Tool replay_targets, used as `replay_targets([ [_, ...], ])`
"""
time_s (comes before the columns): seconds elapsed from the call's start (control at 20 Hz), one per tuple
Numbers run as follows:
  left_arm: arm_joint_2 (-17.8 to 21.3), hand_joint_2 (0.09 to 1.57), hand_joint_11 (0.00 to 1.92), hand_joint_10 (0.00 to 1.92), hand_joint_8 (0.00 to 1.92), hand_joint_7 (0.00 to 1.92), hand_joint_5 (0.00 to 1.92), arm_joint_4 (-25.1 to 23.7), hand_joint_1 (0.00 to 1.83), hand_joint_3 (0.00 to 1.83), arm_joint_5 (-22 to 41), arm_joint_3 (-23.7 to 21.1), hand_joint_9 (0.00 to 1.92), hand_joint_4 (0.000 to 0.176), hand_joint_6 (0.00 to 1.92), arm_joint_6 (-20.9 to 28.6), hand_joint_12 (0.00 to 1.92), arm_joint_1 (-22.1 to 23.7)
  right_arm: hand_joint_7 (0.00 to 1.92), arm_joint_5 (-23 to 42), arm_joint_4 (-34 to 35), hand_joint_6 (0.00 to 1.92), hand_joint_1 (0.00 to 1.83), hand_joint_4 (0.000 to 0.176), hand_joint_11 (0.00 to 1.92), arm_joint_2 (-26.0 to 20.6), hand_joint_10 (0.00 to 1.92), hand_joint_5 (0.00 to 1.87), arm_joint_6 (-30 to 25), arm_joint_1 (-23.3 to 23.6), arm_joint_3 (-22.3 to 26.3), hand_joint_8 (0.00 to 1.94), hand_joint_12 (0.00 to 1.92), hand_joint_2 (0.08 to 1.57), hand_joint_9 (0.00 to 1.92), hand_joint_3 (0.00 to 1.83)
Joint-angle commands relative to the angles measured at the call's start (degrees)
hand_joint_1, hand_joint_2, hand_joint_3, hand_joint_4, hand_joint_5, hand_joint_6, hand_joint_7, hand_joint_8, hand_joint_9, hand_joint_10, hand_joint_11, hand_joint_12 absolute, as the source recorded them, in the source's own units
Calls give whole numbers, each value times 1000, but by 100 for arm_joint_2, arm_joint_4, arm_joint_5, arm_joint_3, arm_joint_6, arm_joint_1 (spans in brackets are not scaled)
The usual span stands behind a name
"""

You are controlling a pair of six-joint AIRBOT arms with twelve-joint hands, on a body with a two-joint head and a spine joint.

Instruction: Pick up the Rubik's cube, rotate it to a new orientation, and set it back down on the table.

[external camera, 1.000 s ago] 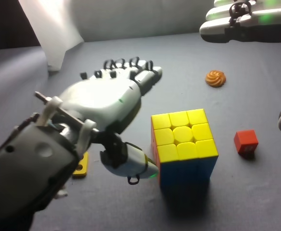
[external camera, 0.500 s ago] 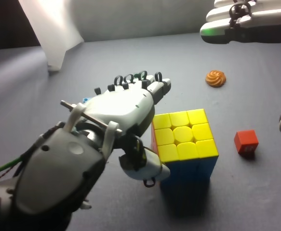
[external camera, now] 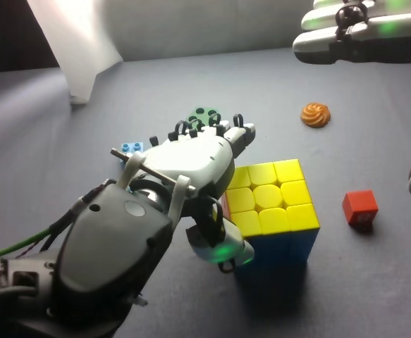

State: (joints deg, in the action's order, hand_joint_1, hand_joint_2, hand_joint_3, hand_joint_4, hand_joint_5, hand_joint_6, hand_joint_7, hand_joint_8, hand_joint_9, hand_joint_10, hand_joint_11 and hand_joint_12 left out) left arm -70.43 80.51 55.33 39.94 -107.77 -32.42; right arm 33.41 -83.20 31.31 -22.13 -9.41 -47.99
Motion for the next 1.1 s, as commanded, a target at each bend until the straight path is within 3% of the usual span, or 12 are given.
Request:
replay_targets([
  [0.0,-48,873,0,0,0,0,96,-352,1224,4,209,24,0,49,11,-49,0,76,120,127,363,3,70,0,0,-2,5,164,3,91,19,3,350,985,78,0],
  [0.05,-76,883,0,0,0,0,81,-309,1247,8,205,57,0,37,4,-64,0,86,115,128,362,1,65,0,0,-2,2,161,4,91,19,1,309,987,71,0],
  [0.1,-102,894,0,0,0,0,85,-224,1264,11,198,85,0,50,5,-90,0,102,136,129,361,4,87,0,0,-2,6,179,4,91,19,5,350,980,90,0],
  [0.3,-183,876,0,0,0,0,89,103,1258,1,194,129,0,40,5,-290,0,207,144,143,356,0,107,0,0,-2,4,195,5,95,19,0,298,968,74,0],
  [0.35,-201,873,0,0,0,0,90,187,1262,0,194,132,0,43,5,-341,0,237,142,143,353,0,89,0,0,-2,3,189,5,96,19,0,278,974,73,1],
  [0.4,-227,853,0,0,7,18,148,279,1254,0,194,138,0,58,25,-365,0,269,135,145,351,4,120,0,0,-2,5,184,6,98,19,4,284,972,77,0],
  [0.55,-276,859,0,0,3,15,161,475,1261,0,196,138,0,70,22,-404,0,351,131,146,338,2,127,0,0,-2,4,177,6,100,19,4,257,972,79,0],
  [0.6,-294,862,0,0,15,47,174,562,1252,0,210,141,0,57,23,-423,0,389,122,148,336,0,105,0,0,-2,1,169,6,100,20,0,231,967,73,0],
  [0.8,-341,901,0,0,11,65,217,746,1269,15,223,178,0,105,27,-431,0,446,136,154,331,1,86,0,0,-2,2,173,6,100,20,2,267,969,89,1],
  [0.95,-377,907,0,0,18,95,230,918,1314,13,223,215,0,105,26,-448,0,438,156,155,327,4,110,0,0,-2,4,199,6,100,20,3,350,965,113,0],
  [1.0,-393,908,0,0,7,78,239,947,1298,11,223,237,0,119,24,-448,0,426,141,155,326,4,110,0,0,-2,3,191,6,100,20,4,326,968,97,0],
  [1.05,-411,894,0,0,1,65,225,949,1278,4,222,267,0,97,15,-448,0,420,133,155,321,3,100,0,0,-2,2,181,7,102,20,2,271,969,84,1],
])
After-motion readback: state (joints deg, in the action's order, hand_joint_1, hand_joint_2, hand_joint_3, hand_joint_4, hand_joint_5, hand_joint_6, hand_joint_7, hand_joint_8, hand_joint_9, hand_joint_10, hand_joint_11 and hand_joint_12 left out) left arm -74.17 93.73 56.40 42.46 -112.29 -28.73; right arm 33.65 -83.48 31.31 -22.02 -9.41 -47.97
